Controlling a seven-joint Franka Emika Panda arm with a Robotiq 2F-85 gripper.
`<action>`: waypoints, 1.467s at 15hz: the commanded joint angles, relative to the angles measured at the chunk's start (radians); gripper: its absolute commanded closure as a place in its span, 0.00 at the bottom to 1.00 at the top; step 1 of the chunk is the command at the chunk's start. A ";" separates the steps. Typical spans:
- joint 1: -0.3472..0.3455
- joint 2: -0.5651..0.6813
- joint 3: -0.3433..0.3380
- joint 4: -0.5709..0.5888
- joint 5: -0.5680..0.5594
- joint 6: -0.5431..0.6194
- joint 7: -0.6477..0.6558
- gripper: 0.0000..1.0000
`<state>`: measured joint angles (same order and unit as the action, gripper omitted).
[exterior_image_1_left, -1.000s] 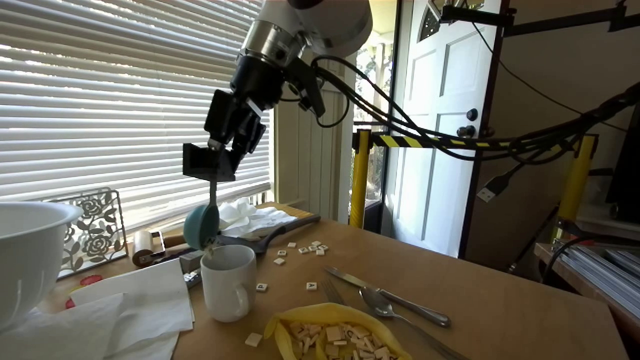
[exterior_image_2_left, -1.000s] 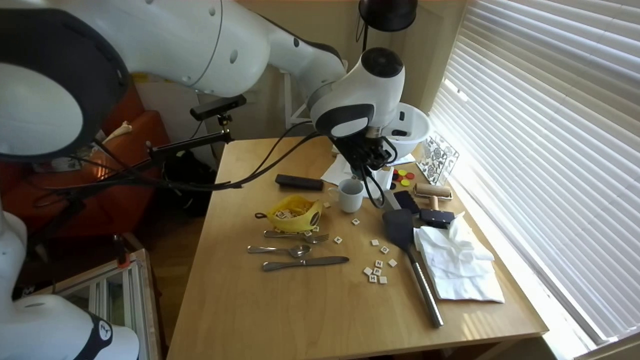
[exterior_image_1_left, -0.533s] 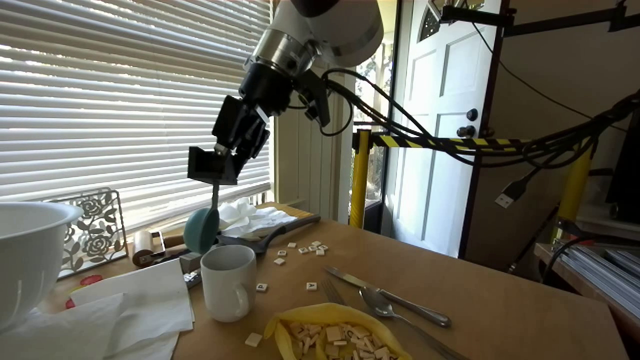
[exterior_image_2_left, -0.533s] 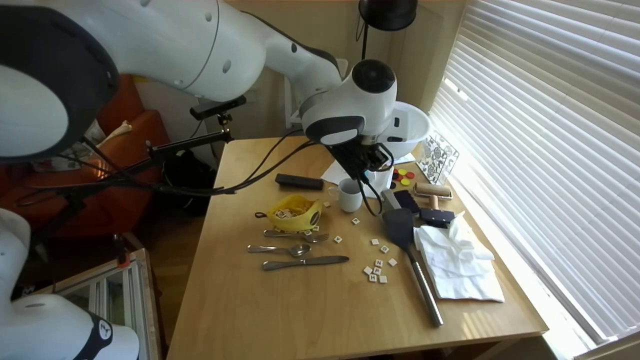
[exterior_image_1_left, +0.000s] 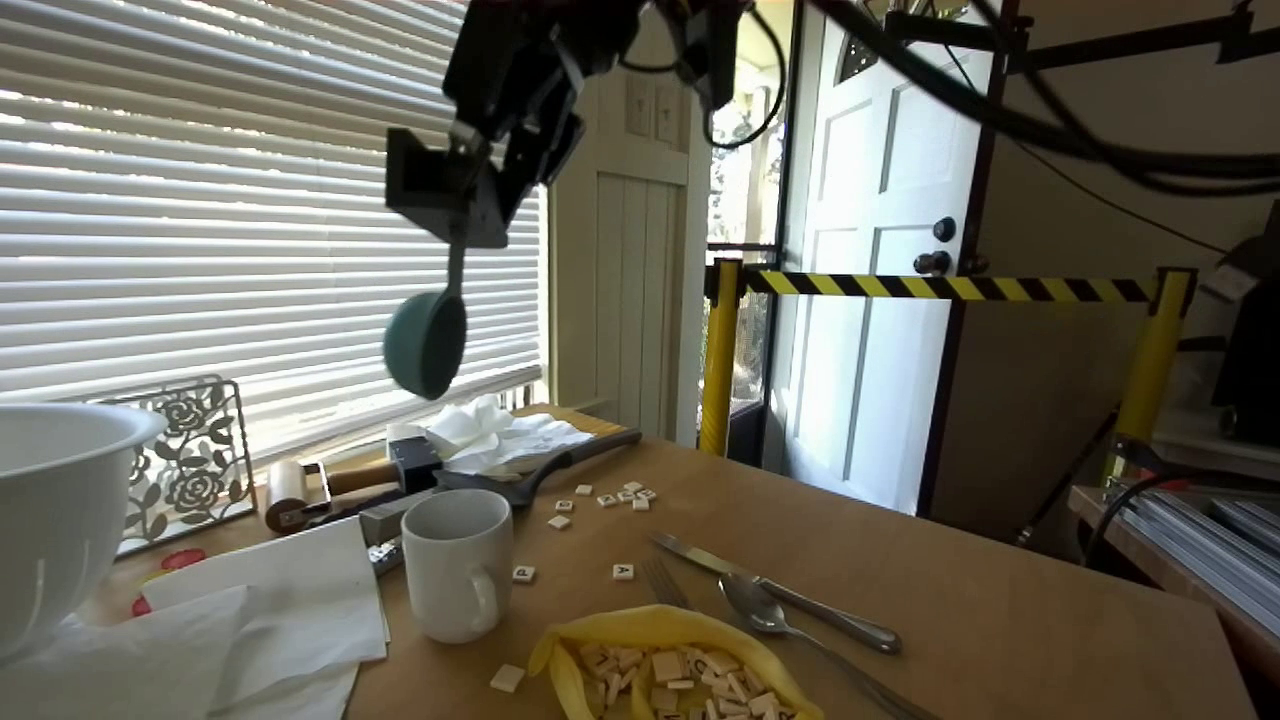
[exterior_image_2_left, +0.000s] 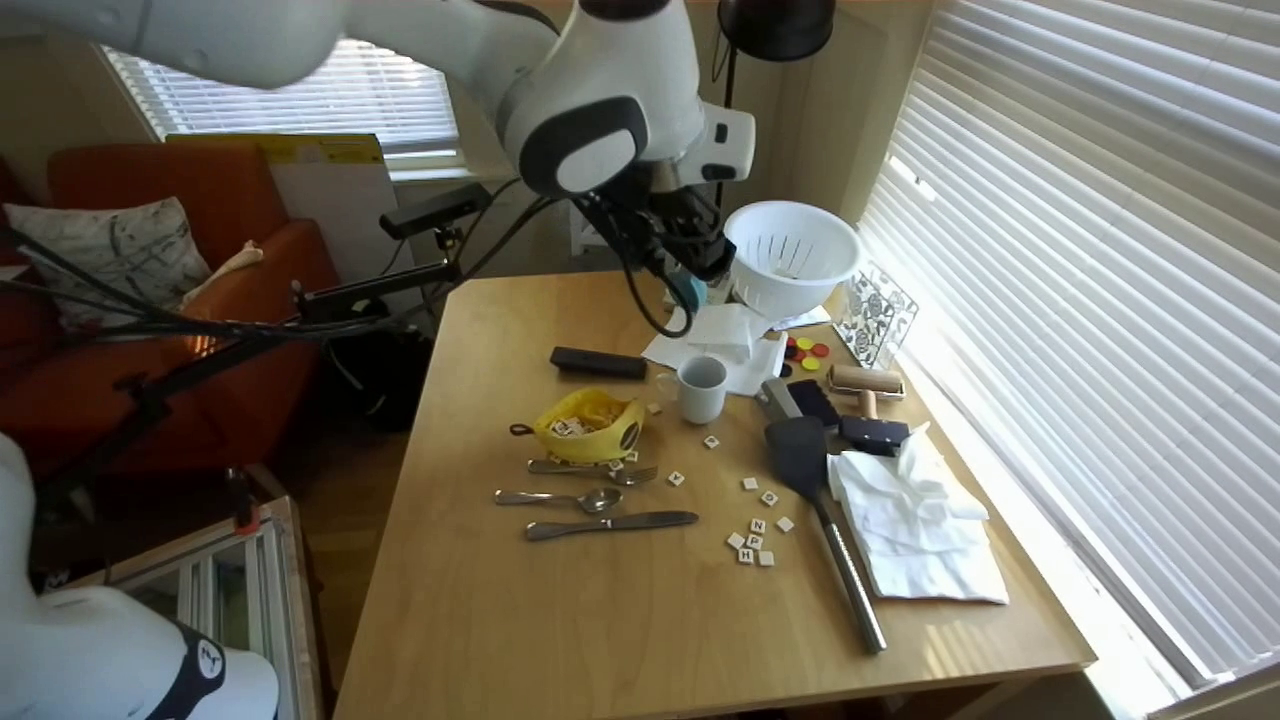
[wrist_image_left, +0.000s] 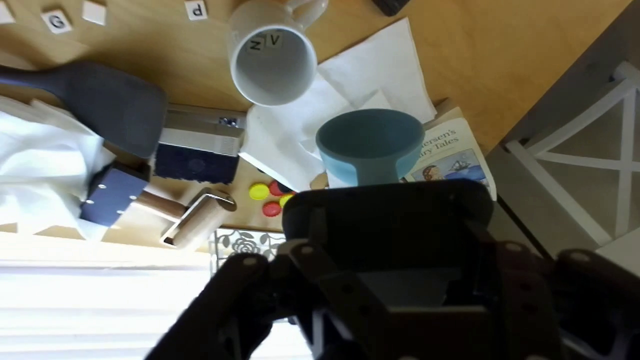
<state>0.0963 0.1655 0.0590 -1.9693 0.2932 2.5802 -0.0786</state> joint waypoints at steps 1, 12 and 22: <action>0.159 -0.161 -0.186 -0.049 -0.235 -0.163 0.271 0.65; -0.002 0.009 -0.063 0.251 -0.464 -0.817 0.617 0.65; -0.161 0.347 -0.122 0.325 -0.259 -1.027 0.323 0.65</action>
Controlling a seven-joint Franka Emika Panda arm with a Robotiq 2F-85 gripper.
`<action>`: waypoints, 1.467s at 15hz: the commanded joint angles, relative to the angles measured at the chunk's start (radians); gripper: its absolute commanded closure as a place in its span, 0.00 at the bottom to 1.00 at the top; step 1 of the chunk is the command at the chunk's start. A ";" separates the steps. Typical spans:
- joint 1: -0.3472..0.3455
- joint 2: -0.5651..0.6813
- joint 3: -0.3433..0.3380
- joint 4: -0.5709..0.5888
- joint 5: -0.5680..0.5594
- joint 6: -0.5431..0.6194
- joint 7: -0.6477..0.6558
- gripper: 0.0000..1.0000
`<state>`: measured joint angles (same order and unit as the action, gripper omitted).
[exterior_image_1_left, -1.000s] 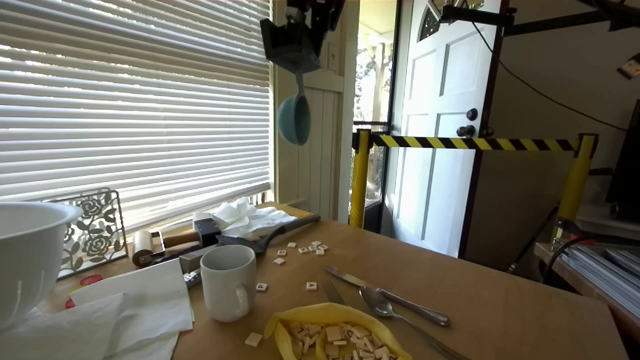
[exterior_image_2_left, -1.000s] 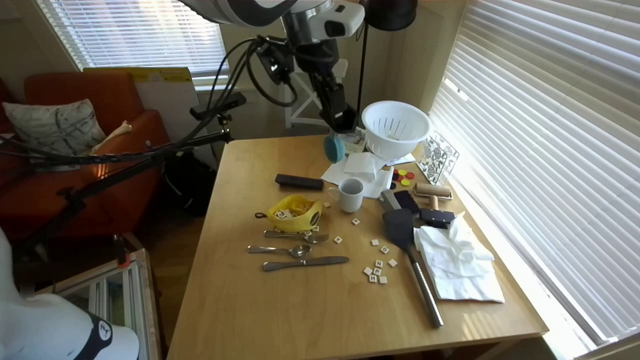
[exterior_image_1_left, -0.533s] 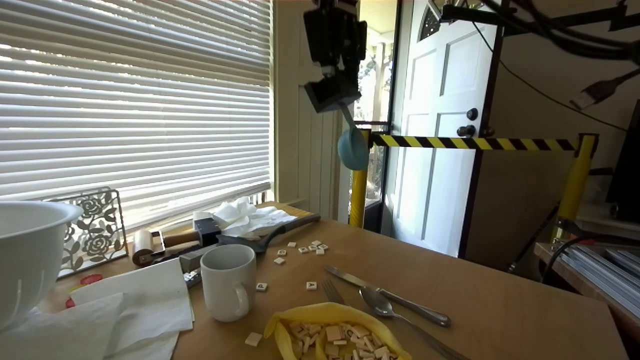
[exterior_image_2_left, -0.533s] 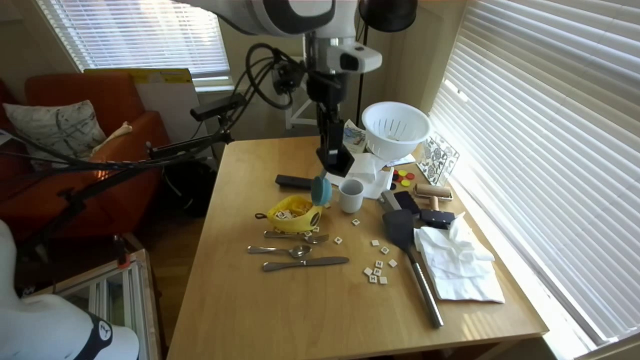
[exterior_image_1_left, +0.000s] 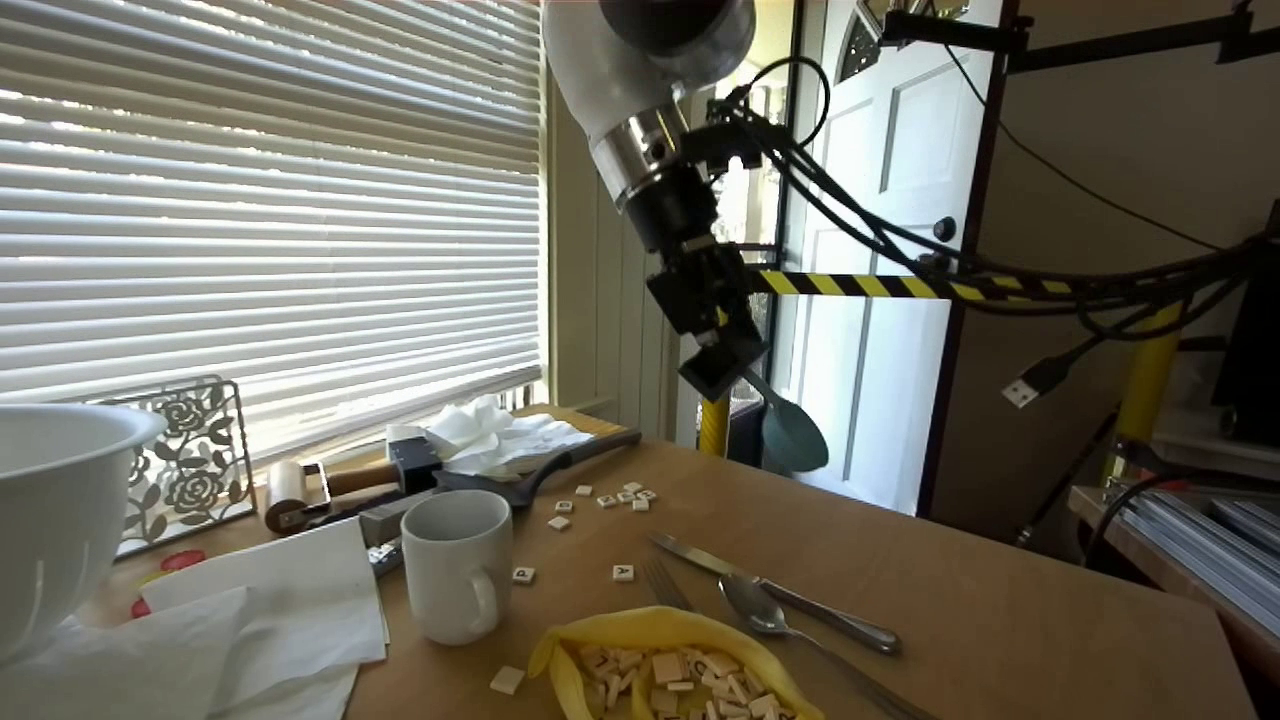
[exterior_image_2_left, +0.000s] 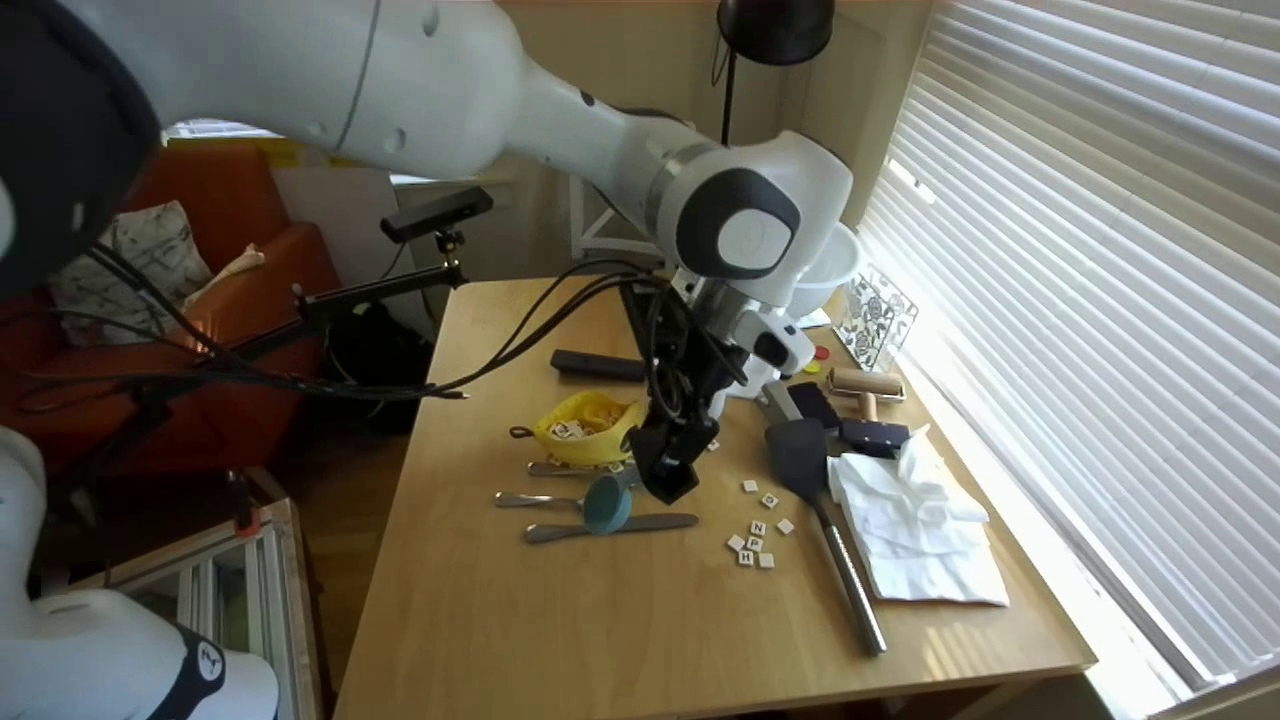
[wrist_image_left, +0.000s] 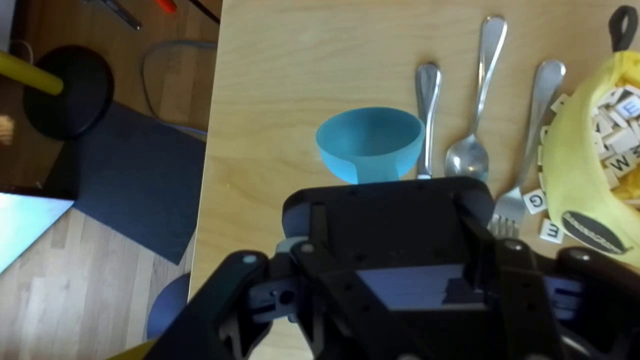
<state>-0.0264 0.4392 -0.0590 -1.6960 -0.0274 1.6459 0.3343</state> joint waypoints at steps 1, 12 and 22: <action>-0.053 0.089 -0.005 0.047 0.074 -0.116 -0.124 0.65; -0.118 0.332 -0.013 0.251 0.241 -0.483 -0.195 0.65; -0.113 0.442 -0.040 0.367 0.237 -0.424 -0.104 0.65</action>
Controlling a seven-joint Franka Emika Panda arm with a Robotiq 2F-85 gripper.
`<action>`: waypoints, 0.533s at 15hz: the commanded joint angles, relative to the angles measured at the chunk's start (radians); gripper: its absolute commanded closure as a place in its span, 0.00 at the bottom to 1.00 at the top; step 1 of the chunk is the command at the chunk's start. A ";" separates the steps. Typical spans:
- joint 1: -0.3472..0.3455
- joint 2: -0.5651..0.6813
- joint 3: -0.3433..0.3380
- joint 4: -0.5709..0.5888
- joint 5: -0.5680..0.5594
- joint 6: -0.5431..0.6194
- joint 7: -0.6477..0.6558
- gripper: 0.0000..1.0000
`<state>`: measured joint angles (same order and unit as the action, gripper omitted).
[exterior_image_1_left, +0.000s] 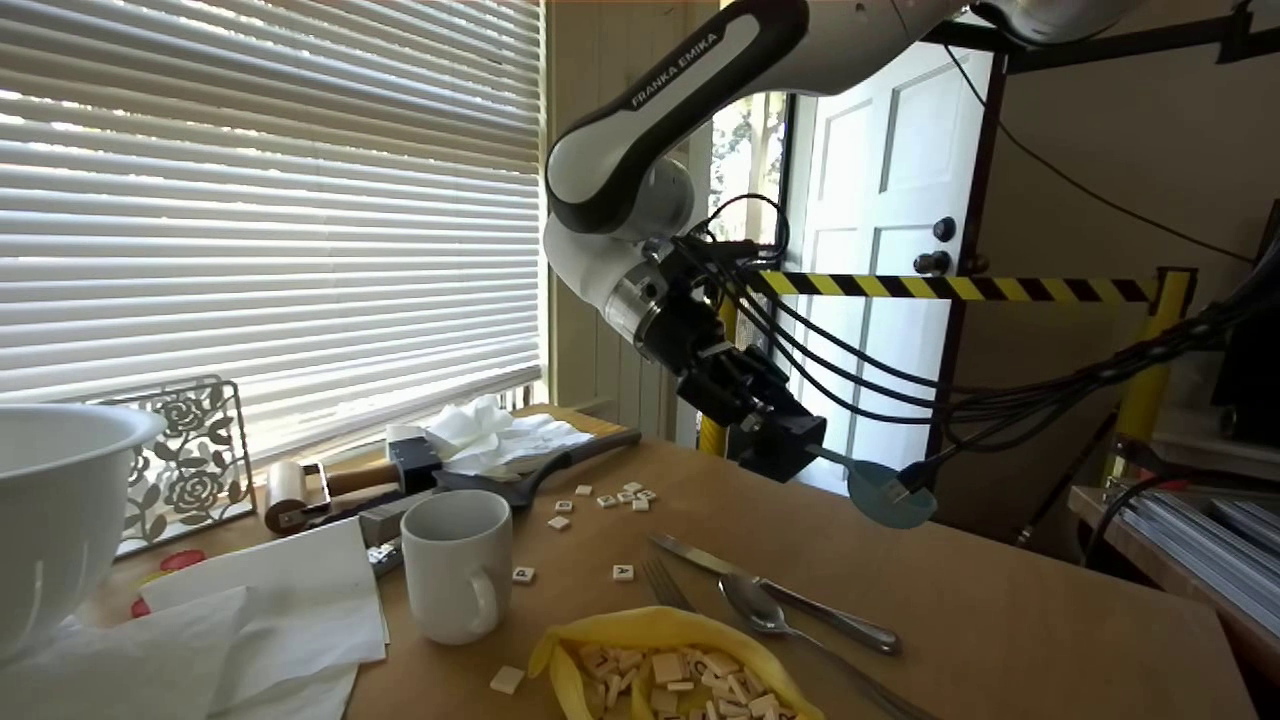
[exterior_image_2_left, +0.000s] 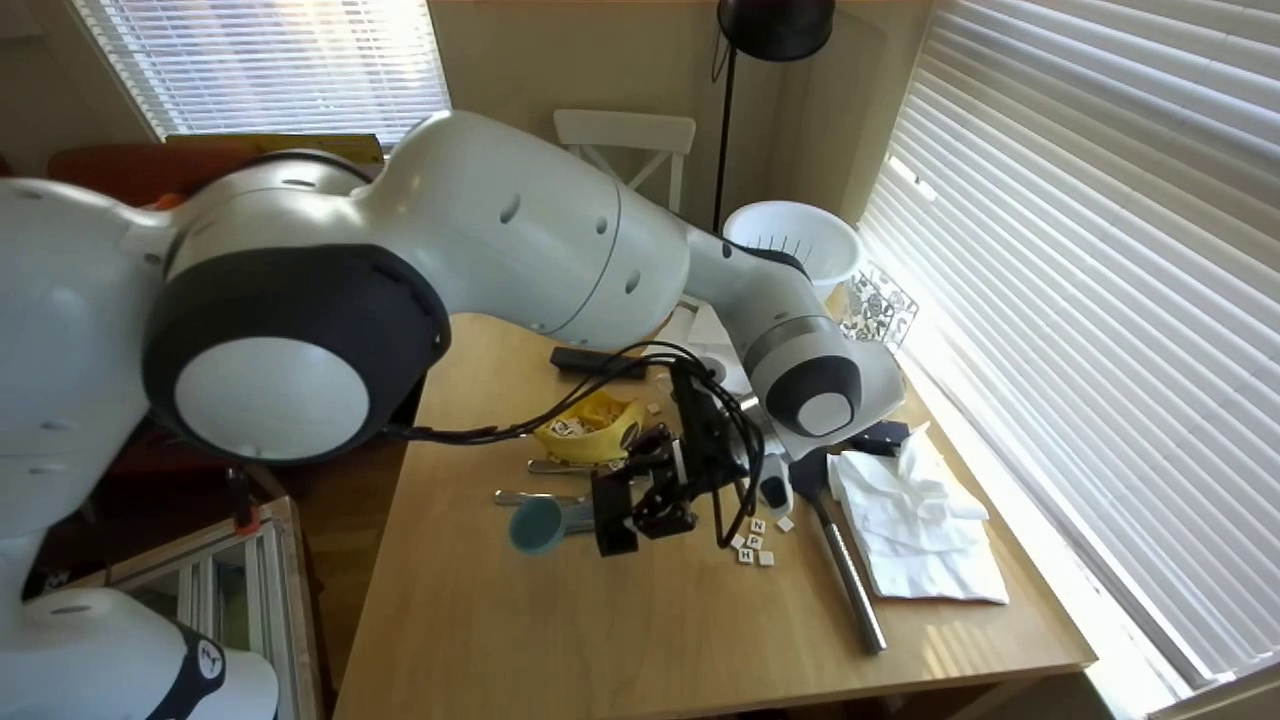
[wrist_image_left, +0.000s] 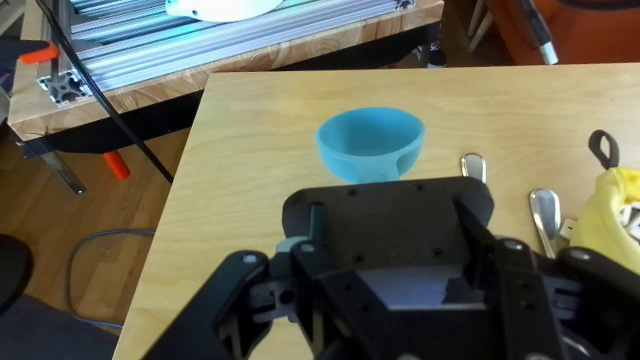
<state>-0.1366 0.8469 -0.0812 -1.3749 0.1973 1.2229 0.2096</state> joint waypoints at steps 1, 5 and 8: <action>-0.013 0.054 -0.023 0.061 0.013 -0.002 0.018 0.65; -0.060 0.127 -0.046 0.114 0.021 -0.022 0.003 0.65; -0.093 0.182 -0.043 0.160 0.015 -0.073 -0.016 0.65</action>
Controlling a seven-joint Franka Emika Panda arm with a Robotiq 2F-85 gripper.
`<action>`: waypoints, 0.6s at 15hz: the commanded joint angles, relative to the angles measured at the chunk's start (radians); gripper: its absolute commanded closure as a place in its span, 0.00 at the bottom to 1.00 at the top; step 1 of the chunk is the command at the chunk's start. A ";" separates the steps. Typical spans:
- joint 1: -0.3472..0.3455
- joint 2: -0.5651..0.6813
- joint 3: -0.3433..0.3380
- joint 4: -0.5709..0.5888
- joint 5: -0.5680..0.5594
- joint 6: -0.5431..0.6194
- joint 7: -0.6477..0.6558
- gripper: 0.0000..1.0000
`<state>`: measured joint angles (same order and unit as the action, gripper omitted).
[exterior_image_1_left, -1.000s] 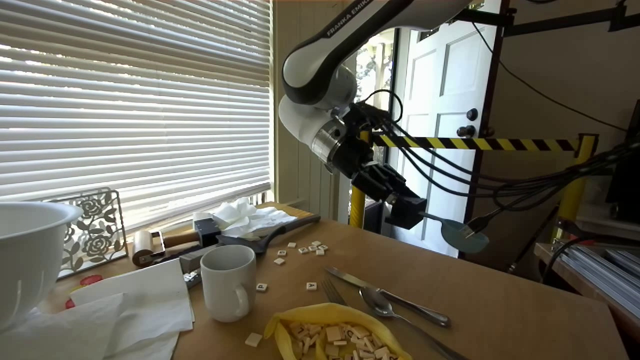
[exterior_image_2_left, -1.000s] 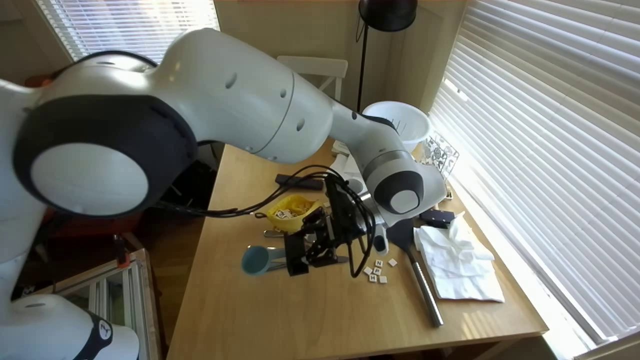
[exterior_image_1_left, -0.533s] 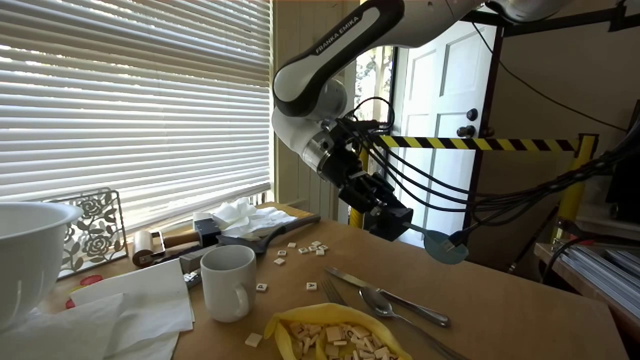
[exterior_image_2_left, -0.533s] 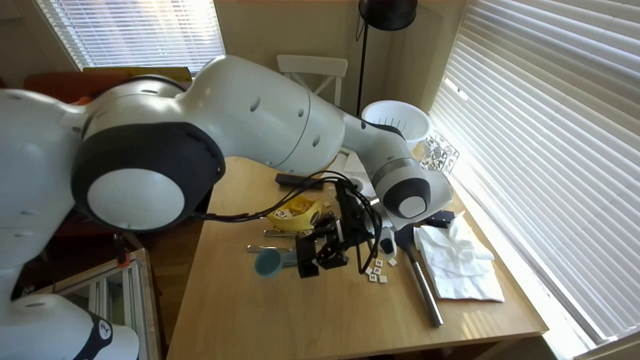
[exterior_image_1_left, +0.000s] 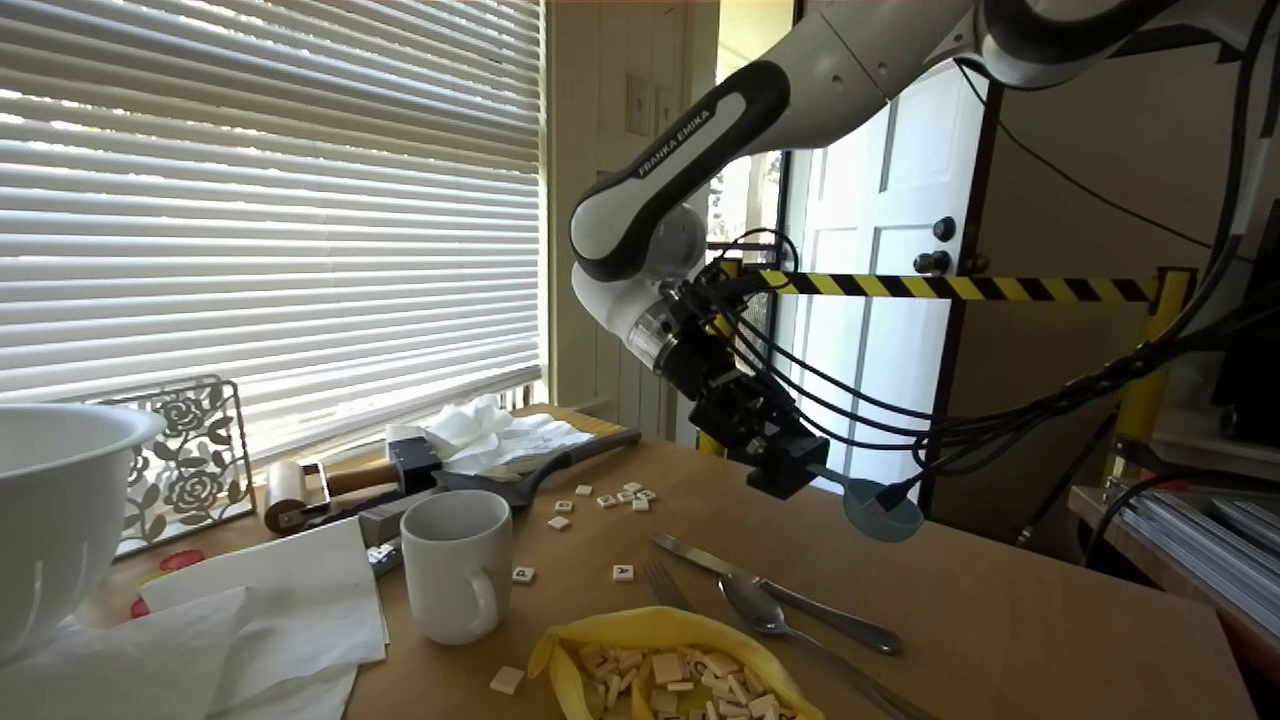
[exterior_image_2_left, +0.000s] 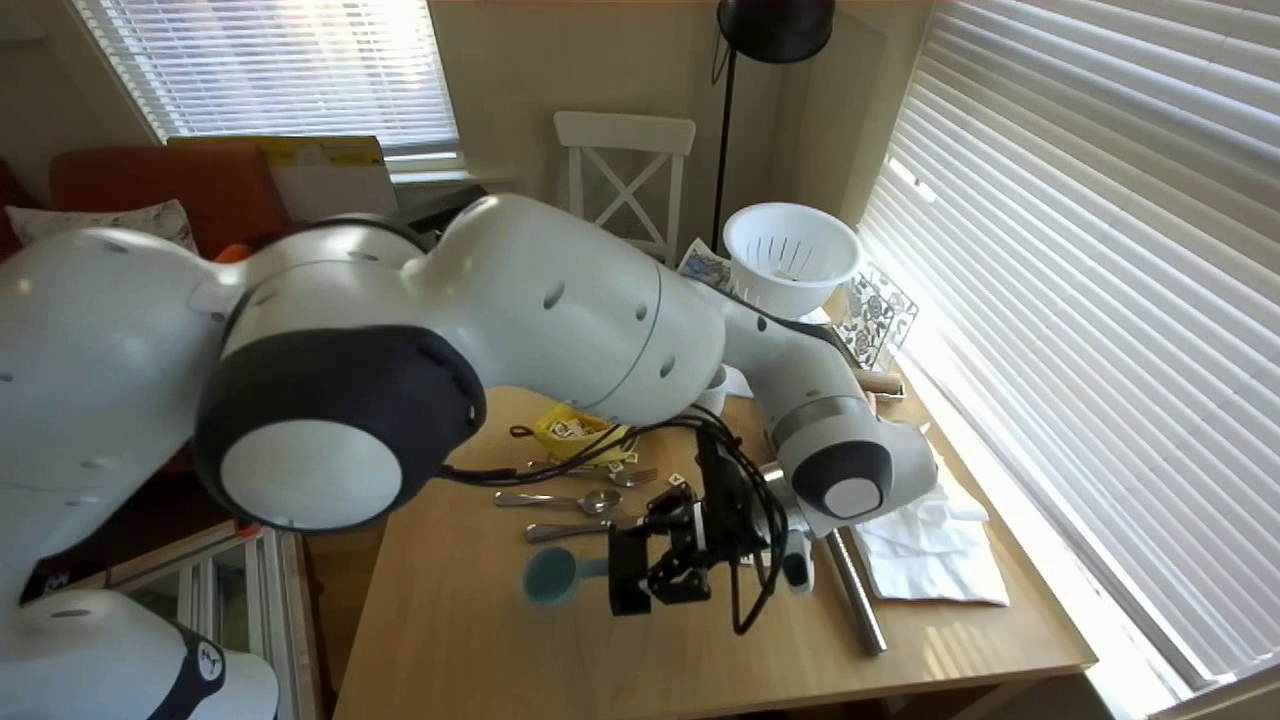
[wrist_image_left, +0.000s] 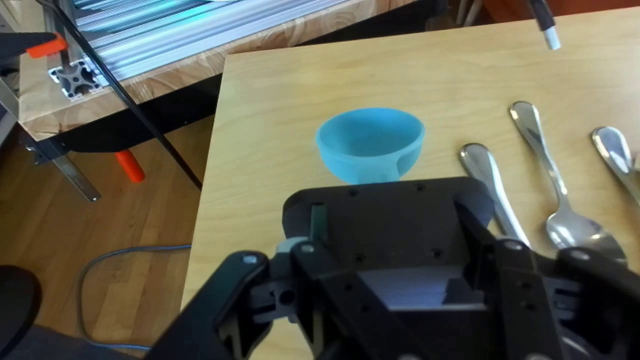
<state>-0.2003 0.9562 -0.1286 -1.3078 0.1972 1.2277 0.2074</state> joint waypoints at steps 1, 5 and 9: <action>-0.037 0.092 0.005 0.107 0.014 -0.093 -0.015 0.65; -0.056 0.156 0.006 0.166 0.015 -0.139 -0.019 0.65; -0.064 0.200 0.010 0.215 0.015 -0.143 -0.037 0.65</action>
<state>-0.2479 1.1017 -0.1280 -1.1803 0.1972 1.1293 0.1911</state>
